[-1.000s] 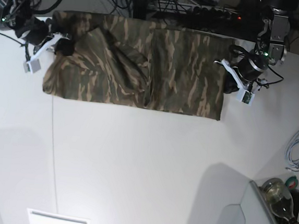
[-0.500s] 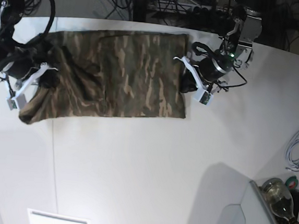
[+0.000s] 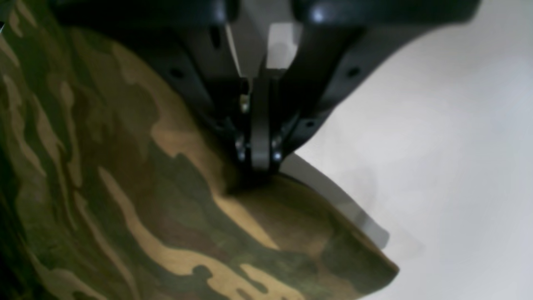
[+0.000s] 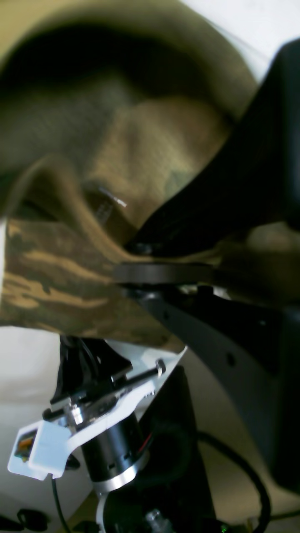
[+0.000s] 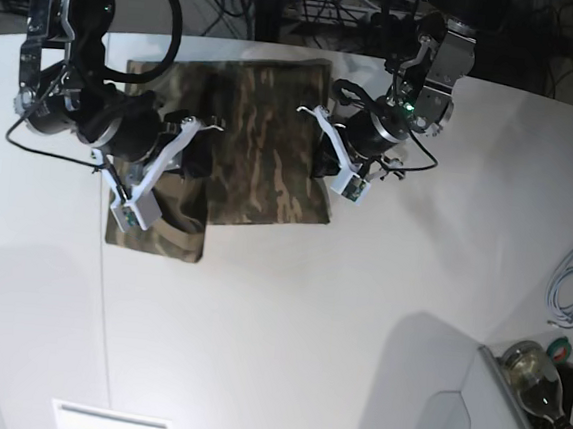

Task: Layout the t-shirt on the table in an organized manner, then fold the t-shirt properly
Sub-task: 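Hold both ends and fold the strip in half toward the right gripper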

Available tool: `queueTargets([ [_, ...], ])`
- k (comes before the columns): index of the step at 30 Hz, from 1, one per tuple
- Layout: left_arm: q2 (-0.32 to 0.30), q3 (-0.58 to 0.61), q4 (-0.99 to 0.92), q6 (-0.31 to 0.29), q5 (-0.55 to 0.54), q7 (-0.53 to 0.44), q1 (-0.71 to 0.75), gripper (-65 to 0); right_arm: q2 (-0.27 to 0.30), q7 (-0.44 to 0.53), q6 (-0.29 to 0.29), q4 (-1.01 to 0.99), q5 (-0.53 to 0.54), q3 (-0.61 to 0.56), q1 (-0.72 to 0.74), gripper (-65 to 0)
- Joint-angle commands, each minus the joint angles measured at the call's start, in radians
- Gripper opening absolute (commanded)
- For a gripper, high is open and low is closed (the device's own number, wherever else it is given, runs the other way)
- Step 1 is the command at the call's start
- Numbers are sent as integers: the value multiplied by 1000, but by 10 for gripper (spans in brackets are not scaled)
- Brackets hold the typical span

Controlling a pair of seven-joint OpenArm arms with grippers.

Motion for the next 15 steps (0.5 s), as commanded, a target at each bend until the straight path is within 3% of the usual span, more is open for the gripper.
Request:
queueTargets([
  [1, -4, 0, 8, -1, -2, 9, -3, -650, -3, 37, -13, 17, 24, -22, 10, -642],
  [5, -5, -1, 16, -1, -2, 9, 0, -650, 0, 72, -70, -22, 22, -98, 17, -642],
  [15, -10, -8, 18, -1, -3, 9, 6, -650, -3, 129, -63, -140, 25, -141, 33, -642],
])
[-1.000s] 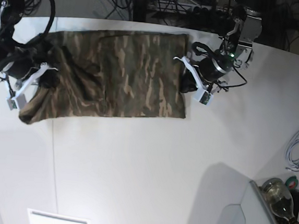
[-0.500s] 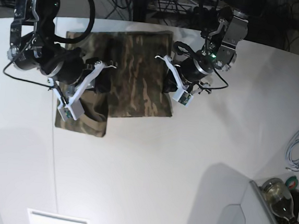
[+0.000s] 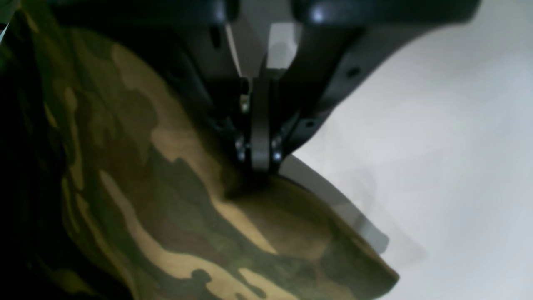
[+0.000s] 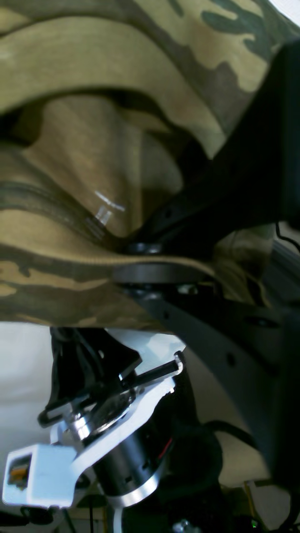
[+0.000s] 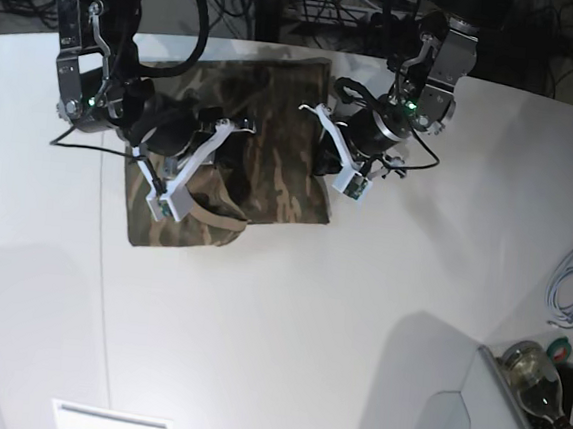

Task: Layout the t-shirt on the table in an organized manner, then fold the t-shirt properly
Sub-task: 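Hold both ends and fold the strip in half toward the right gripper, then release the left gripper and raise it away from the shirt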

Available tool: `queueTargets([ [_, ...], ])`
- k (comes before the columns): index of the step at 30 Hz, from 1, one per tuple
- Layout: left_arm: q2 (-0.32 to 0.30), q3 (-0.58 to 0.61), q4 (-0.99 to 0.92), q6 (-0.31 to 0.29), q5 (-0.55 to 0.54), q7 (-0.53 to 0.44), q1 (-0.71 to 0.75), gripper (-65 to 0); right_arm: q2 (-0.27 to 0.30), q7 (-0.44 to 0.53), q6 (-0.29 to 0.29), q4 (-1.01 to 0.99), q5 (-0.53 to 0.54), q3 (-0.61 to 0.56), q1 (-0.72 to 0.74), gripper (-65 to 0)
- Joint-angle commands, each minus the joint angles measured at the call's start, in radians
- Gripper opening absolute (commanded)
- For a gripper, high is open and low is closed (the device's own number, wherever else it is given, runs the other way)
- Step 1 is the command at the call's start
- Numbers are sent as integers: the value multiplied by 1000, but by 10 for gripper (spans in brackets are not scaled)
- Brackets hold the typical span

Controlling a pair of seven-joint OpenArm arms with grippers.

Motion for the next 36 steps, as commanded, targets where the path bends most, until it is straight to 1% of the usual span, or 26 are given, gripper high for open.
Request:
queueTargets([
  [1, -5, -1, 12, -1, 0, 9, -1, -650, -1, 11, 8, 42, 28, -30, 9, -642],
  [3, -5, -1, 12, -1, 0, 9, -1, -650, 0, 11, 4, 99, 26, -72, 0, -642],
  [5, -5, -1, 12, -1, 0, 9, -1, -650, 0, 11, -1, 124, 25, -87, -2, -642],
  [7, -5, -1, 12, -1, 0, 9, -1, -650, 0, 13, -33, 101, 22, -85, 12, -642],
  [8, -5, -1, 12, -1, 0, 9, -1, -650, 9, 13, -51, 81, 9, -85, 18, -642],
  [9, -12, -1, 12, -1, 0, 9, 0, -650, 19, 16, -62, 62, -11, -85, 24, -642],
  [12, -37, -1, 12, -1, -1, 9, 2, -650, 32, 68, -65, 33, -64, -85, 21, -642],
  [14, -42, -9, 13, -1, -1, 9, 11, -650, 49, 86, -68, 32, -74, -84, 14, -642],
  [15, -58, -24, 26, -1, -1, 9, 15, -650, 51, 90, -70, 33, -75, -84, 6, -642],
  [18, -75, -78, 67, -6, -1, 9, 51, -650, 57, 91, -73, 33, -80, -82, 4, -642],
  [20, -111, -116, 105, -7, 0, 9, 78, -650, 60, 91, -74, 30, -81, -82, 6, -642],
  [21, -124, -133, 121, -7, -1, 9, 98, -650, 71, 91, -81, 30, -83, -82, 6, -642],
  [25, -200, -194, 176, -7, -6, 4, 178, -650, 84, 100, -180, 30, -83, -84, 8, -642],
  [27, -220, -244, 194, -9, -6, 3, 218, -650, 84, 126, -220, 29, -89, -84, 8, -641],
  [29, -221, -302, 210, -10, -6, 3, 255, -650, 84, 136, -260, 29, -138, -90, 8, -641],
  [31, -221, -362, 219, -18, -6, 1, 281, -650, 78, 134, -285, 29, -216, -93, 6, -641],
  [34, -218, -434, 213, -70, -6, 1, 293, -650, 58, 134, -298, 29, -287, -93, 0, -641],
  [36, -215, -471, 208, -96, -6, 4, 293, -650, 46, 134, -332, 29, -338, -93, -11, -641],
])
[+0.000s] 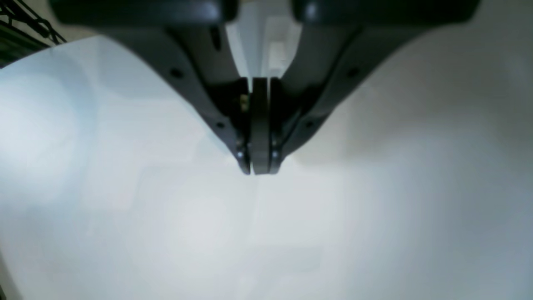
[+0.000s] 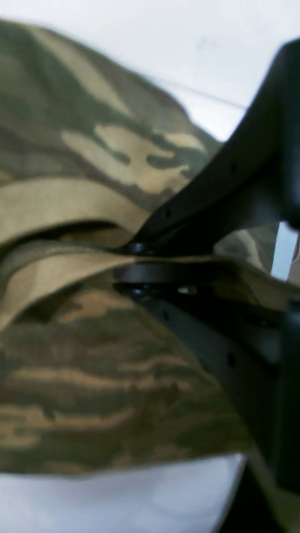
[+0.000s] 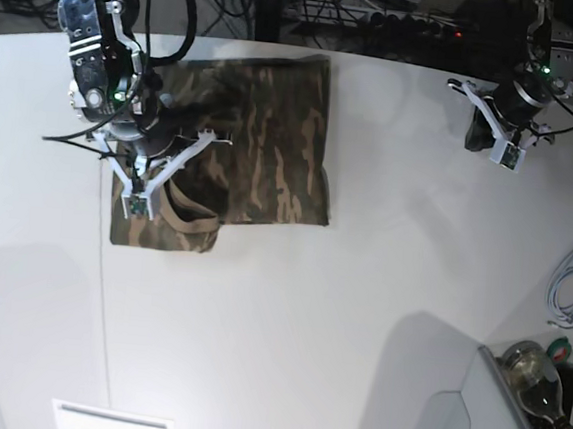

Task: Layout the t-shirt on the table in an organized manner, then fold the t-shirt properly
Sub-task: 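Release the left gripper and raise it away from the shirt, then grasp the folded shirt's edge with the right gripper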

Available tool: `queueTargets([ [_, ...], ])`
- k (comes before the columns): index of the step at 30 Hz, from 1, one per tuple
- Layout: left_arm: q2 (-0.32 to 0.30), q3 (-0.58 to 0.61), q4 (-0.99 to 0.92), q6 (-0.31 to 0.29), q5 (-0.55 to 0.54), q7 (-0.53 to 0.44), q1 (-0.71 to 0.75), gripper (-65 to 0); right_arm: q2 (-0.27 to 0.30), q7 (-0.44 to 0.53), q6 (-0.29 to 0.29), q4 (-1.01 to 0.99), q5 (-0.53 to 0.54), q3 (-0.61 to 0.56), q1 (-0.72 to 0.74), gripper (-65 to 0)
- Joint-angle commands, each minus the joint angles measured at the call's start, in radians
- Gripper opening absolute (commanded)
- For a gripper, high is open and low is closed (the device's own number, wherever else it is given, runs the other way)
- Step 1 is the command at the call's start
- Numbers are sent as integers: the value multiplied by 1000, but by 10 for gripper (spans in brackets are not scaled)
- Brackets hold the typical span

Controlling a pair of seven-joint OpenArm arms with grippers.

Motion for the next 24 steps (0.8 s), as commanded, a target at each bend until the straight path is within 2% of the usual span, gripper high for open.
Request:
queueTargets([
  [1, -10, -17, 11, -9, -10, -18, 1, -650, -5, 14, -22, 19, -23, 0, -3, -642],
  [7, -10, -20, 11, -15, -11, -15, 0, -650, -23, 12, -97, 22, -87, -1, -12, -642],
  [11, -10, -17, 11, -15, -11, -15, -3, -650, -23, 18, -63, 22, -72, -34, -14, -635],
  [14, -9, -17, 11, -15, -11, -15, -3, -650, -26, 20, -59, 19, -64, -66, -8, -630],
  [15, -9, -17, 11, -15, -11, -15, -3, -650, -28, 20, -59, 19, -64, -81, -6, -611],
  [17, -9, -17, 9, -15, -11, -15, -3, -650, -51, 20, -59, 19, -66, -97, -6, -516],
  [19, -9, -17, 9, -17, -11, -15, -2, -650, -61, 31, -59, 10, -69, -106, 0, -386],
  [21, -9, -18, 9, -17, -11, -15, 0, -650, -55, 84, -60, -13, -72, -138, 8, -263],
  [22, -9, -18, 9, -17, -11, -15, 1, -650, -54, 112, -63, -30, -82, -153, 9, -216],
  [24, -9, -18, 9, -17, -11, -15, 4, -650, -58, 153, -109, -62, -142, -178, 11, -182],
])
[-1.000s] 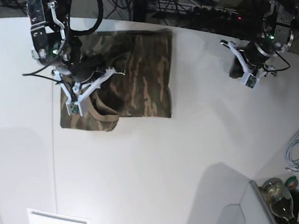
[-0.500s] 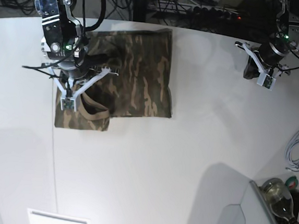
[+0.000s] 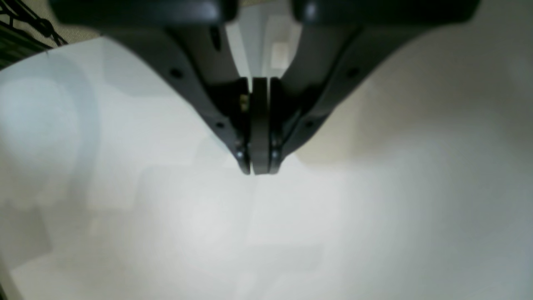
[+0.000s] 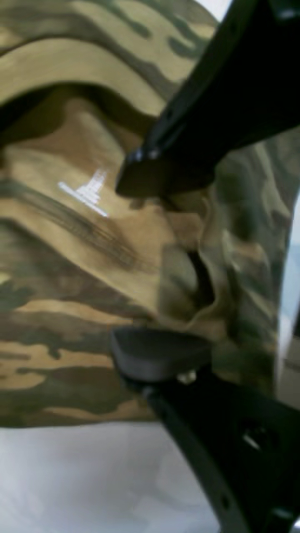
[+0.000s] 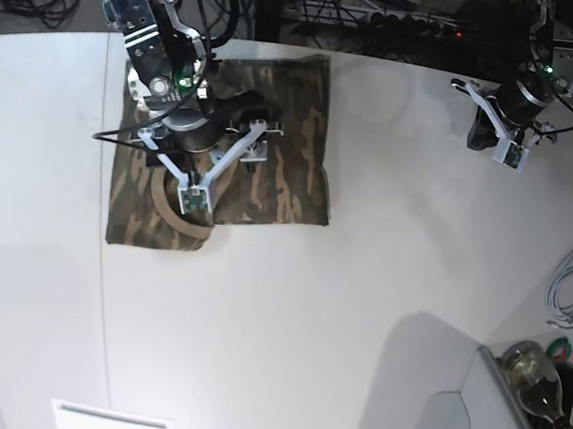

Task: Layout the t-shirt on the table in an organized manner, then fold the t-shirt properly
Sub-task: 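Grasp the folded shirt's edge with the right gripper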

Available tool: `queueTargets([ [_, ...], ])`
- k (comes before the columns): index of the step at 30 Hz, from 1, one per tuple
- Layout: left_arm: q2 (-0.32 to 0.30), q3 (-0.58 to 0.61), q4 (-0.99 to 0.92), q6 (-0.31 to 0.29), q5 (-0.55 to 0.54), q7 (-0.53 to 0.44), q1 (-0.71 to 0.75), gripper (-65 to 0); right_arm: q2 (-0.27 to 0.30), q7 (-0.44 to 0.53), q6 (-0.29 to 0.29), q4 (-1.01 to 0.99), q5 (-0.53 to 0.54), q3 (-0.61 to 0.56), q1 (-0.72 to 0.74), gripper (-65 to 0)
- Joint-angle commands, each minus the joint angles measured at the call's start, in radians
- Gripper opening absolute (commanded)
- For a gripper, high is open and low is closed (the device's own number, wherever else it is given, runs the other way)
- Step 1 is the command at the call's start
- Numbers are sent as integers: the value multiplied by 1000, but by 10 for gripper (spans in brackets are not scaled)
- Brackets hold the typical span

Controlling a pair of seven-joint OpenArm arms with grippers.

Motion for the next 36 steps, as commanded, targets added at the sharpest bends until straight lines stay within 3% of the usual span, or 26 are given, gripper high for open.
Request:
queueTargets([
  [1, -14, -5, 13, 2, -11, -19, 3, -650, -7, 28, -39, -4, -46, -13, 10, -180],
  [5, -14, -5, 3, 2, -11, -19, 4, -650, -7, 37, -160, -79, -144, -82, 39, -179],
  [8, -15, -6, -20, 2, -11, -19, -1, -650, -7, 40, -216, -114, -156, -97, 56, -182],
  [12, -15, -2, -21, 2, -11, -19, 1, -650, -7, 40, -243, -125, -156, -111, 64, -182],
  [15, -15, -2, -21, 2, -11, -19, -2, -650, -5, 40, -260, -119, -158, -206, 67, -183],
  [20, -15, -11, -18, 2, -11, -19, -4, -650, -1, 34, -424, -150, -185, -373, 99, -183],
  [29, -20, -13, -21, 2, -11, -22, 3, -650, -25, -74, -428, -242, -400, -410, 111, -182],
  [36, -20, -13, -21, 2, -11, -22, 1, -650, -27, -94, -428, -239, -526, -401, 87, -182],
])
